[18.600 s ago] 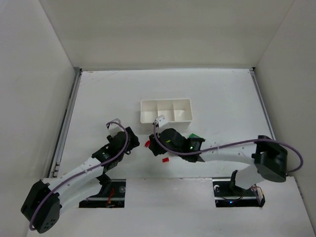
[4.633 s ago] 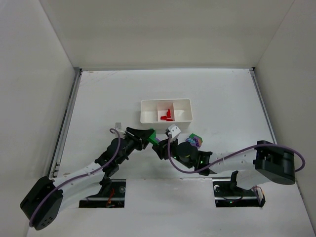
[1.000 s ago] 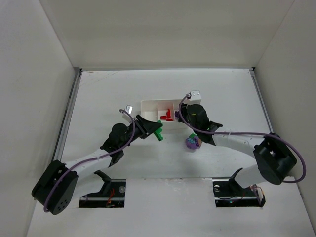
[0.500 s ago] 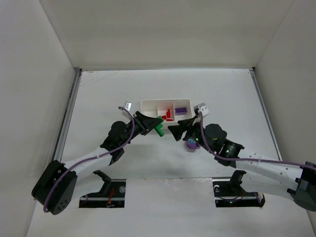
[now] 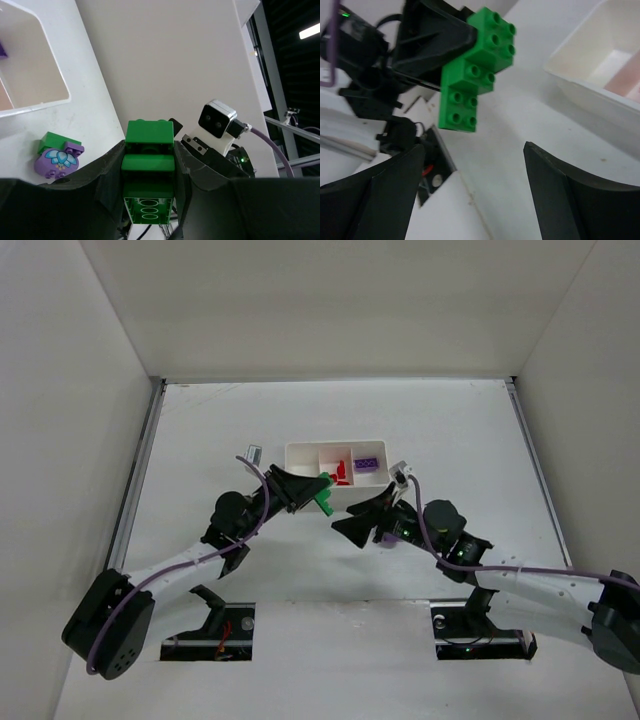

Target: Sort the legos into containers by color

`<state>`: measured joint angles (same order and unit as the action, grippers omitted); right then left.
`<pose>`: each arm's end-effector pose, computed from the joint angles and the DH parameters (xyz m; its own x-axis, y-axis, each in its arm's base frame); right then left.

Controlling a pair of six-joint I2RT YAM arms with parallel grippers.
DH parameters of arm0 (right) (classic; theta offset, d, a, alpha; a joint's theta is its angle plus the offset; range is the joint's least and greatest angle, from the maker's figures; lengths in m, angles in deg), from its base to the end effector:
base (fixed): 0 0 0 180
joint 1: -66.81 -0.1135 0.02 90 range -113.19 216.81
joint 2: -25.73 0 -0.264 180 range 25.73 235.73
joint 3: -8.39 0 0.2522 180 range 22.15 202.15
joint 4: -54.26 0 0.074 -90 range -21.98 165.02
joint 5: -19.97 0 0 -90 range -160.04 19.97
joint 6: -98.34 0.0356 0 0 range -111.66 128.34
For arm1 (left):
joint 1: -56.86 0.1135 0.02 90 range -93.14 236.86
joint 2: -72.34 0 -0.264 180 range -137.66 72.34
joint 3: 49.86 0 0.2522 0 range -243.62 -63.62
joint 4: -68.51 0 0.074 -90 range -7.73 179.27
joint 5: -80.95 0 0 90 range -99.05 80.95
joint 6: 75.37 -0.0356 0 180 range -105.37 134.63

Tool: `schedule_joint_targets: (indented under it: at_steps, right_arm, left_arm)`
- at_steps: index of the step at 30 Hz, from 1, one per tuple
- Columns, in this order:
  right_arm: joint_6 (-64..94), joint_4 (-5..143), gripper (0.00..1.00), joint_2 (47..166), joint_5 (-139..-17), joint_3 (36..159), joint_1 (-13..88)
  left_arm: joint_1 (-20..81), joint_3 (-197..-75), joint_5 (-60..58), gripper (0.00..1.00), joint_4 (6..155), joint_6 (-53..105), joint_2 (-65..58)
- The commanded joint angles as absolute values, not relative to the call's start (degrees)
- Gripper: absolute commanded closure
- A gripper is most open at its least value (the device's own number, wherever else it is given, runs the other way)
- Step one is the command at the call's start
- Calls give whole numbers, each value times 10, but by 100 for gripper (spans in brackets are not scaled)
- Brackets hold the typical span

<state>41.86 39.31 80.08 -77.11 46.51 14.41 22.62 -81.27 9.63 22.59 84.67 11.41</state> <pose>0.1293 0.1751 0.2551 -0.4871 0.2657 -0.8320 -0.7106 0.4332 0.5544 0.1709 -0.1301 0.2504 -0.6601 -0.6278 -0.4125 0.4880 0.0590 -0.8708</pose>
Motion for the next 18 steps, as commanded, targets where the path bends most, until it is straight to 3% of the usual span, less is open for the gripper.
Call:
schedule_joint_targets:
  at_steps: [1,6,18]
  right_arm:
    - [476,280,13,793,-863,458,154]
    - [534,248,12,828,-911,463,188]
    - [600,113,29,937,-951,471,190]
  left_arm:
    - [232,-800,122,81,147,869,123]
    - [224,-792,138,81,145,871,140]
    - [213,-780,149,81,139,866,150]
